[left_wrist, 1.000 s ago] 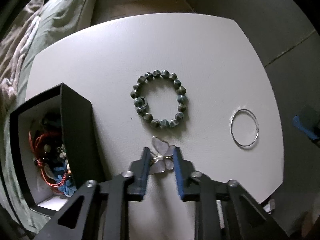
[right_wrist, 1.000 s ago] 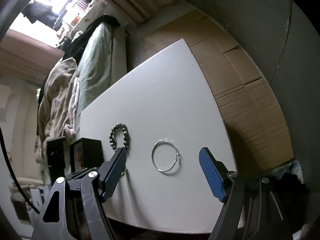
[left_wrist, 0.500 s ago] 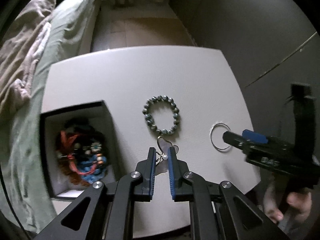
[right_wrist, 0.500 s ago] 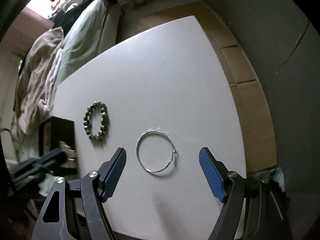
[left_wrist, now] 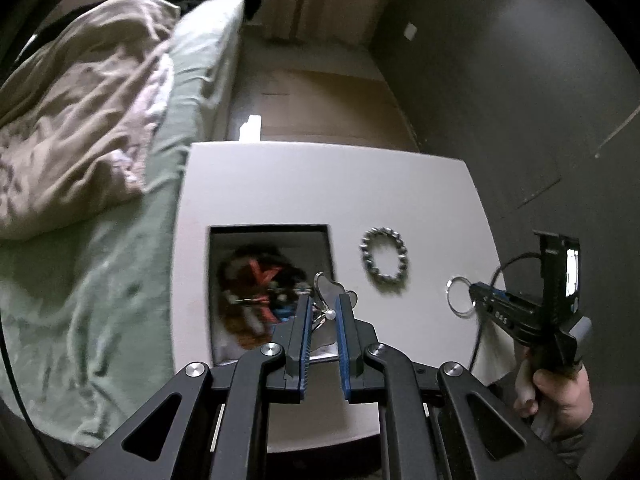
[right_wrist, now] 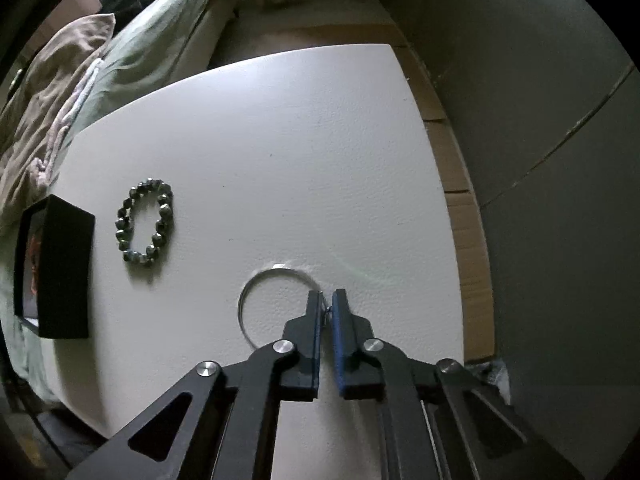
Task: Organize jewelry
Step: 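Drop butterfly pendant from left tool into box while right tool grasps silver hoop, then lower the silver hoop into the black box and open the right tool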
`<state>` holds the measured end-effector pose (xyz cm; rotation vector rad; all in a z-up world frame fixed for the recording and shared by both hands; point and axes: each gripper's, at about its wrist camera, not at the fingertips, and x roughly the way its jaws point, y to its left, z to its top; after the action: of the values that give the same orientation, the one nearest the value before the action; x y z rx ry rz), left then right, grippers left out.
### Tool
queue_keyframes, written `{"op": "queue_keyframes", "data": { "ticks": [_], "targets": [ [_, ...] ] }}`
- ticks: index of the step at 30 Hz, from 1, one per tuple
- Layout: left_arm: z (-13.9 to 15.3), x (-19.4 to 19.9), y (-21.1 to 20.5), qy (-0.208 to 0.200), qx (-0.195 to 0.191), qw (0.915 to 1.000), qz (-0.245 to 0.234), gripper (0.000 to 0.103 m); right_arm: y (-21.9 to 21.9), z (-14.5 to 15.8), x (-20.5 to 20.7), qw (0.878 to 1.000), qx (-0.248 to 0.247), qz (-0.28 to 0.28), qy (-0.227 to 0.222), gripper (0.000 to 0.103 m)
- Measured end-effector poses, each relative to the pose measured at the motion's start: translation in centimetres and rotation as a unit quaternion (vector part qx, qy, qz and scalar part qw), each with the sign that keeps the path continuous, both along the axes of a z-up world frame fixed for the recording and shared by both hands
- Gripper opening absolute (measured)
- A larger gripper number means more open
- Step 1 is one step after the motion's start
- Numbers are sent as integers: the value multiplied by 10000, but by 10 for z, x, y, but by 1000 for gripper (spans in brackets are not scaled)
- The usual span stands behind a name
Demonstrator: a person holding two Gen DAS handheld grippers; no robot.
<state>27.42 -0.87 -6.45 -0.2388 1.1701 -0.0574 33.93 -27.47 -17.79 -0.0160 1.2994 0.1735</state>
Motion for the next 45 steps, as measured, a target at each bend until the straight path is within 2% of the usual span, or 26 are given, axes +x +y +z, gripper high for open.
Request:
{"op": "queue_keyframes", "data": {
  "ticks": [6,15,25,29,32,34,37,38,39,45],
  "targets": [
    [0,-7,23,-6,-85,9998,166,12,-3,8,-2,9993,371,-19,-102,5],
    [-26,-6,24,202,-178,9996,39,12,6,28,-4,9915,1273,109,-254,5],
    [-60,6,10,543,-330,9979,-115,12,46,41,-2,9812,1875,349,-291,5],
    [-64,10,8,672,-635,9954,-267,13,57,47,-4,9738,2206,479,-255,5],
    [-61,10,16,671,-624,9956,-190,13,69,47,-4,9705,2336,553,-225,5],
    [-57,10,24,624,-684,9957,-96,17,77,47,-4,9689,2394,598,-202,5],
    [-50,6,39,506,-669,9964,101,45,88,47,-5,9654,2518,665,-170,5],
    [-47,5,44,449,-648,9968,165,57,92,48,-5,9639,2566,689,-165,5],
    [-43,3,49,379,-635,9970,224,63,96,48,-5,9626,2610,712,-157,5],
    [-30,-6,73,235,-591,9969,459,64,122,48,-7,9544,2852,880,-69,5]
  ]
}}
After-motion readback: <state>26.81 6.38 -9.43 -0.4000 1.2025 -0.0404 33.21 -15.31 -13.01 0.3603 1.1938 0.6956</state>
